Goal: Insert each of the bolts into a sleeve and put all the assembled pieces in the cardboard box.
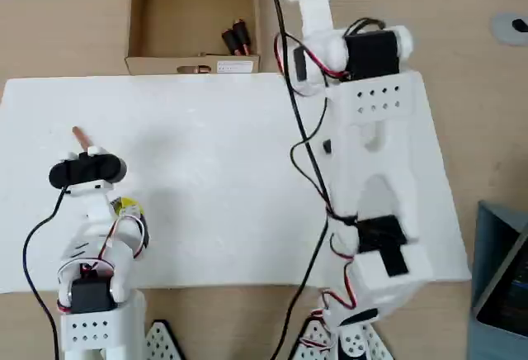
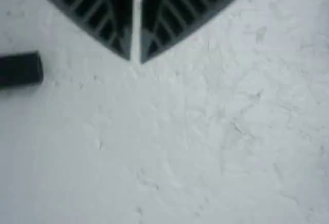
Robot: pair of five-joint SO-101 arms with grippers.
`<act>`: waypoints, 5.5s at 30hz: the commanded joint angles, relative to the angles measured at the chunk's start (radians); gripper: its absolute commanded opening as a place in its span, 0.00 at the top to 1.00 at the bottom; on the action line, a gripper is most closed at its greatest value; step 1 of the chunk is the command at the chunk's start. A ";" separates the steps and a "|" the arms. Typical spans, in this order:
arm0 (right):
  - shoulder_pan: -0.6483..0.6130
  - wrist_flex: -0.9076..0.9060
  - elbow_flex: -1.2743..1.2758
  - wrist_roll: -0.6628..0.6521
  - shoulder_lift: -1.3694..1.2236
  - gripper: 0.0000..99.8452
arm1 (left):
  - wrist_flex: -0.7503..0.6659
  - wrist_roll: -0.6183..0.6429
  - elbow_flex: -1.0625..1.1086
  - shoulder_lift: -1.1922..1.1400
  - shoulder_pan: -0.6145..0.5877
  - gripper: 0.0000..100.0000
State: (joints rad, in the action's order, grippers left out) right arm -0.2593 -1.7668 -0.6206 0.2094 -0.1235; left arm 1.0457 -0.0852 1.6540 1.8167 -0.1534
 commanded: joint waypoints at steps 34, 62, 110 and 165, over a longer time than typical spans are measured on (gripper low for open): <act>0.148 0.008 0.030 0.402 -0.452 0.85 | 0.003 0.000 -0.006 0.005 -0.011 1.00; 0.257 0.037 -0.087 0.397 -0.722 0.85 | 0.003 0.000 -0.006 0.005 -0.011 1.00; 0.259 -0.021 0.323 0.092 0.341 0.99 | 0.003 -0.005 -0.006 0.005 -0.005 1.00; 0.427 0.262 1.443 0.120 1.397 0.99 | 0.709 0.129 -1.942 -1.994 -0.216 1.00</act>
State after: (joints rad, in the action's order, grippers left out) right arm 0.1550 -1.5275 0.8263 0.3076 1.2589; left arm 1.7331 0.0391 -0.1765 -0.1227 -0.3606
